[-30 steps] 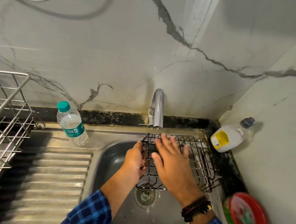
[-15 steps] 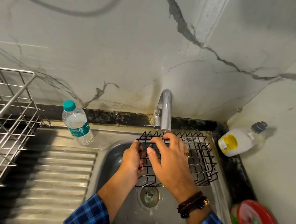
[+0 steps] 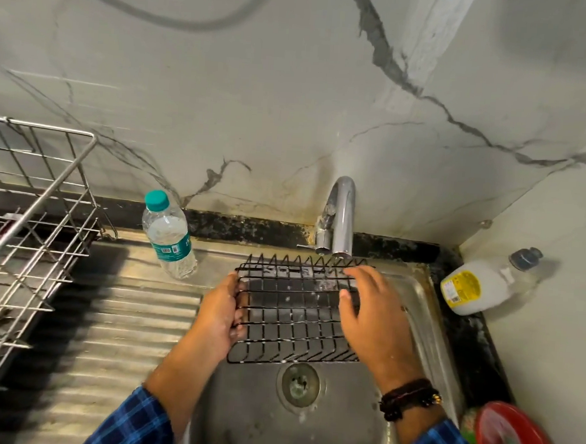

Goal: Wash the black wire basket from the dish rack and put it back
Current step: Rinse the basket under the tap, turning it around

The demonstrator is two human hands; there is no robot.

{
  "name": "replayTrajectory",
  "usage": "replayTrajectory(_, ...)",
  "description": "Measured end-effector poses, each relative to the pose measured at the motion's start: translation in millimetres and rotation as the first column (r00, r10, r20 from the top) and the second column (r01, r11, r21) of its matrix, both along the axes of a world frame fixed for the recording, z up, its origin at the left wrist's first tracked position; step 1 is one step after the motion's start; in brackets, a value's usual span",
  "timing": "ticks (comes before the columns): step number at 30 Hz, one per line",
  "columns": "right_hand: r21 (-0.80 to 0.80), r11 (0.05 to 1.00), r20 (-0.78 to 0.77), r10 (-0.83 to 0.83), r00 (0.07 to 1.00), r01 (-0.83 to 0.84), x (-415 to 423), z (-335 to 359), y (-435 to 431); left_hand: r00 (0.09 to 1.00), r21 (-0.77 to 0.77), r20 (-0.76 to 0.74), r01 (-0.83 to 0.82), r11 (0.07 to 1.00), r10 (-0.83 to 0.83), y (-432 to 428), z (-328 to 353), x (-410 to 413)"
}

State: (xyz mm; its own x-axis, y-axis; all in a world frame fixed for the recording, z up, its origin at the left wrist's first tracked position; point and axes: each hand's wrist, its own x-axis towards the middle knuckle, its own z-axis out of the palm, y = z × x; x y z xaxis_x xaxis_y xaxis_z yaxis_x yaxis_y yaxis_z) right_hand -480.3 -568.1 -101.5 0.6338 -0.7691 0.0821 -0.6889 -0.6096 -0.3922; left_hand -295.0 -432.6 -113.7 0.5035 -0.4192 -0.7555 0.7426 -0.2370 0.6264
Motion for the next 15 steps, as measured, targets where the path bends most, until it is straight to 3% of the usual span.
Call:
replayTrajectory(3, -0.011, 0.995, -0.070, 0.099, 0.993, -0.100, 8.2, -1.6, 9.0, 1.000, 0.014, 0.026, 0.010, 1.000, -0.010, 13.1, -2.0, 15.7)
replayTrajectory(8, -0.062, 0.985, -0.005, 0.160, 0.987, -0.160, 19.1, 1.6, 15.5, 0.997, 0.016, 0.026, 0.078, 0.997, -0.078, 34.4, -7.5, 36.0)
replayTrajectory(15, -0.003, 0.972, -0.159, 0.230, 0.960, -0.234, 33.3, 9.0, 35.5, 0.999, -0.022, -0.001, 0.051, 0.998, -0.051, 51.3, -8.3, 36.4)
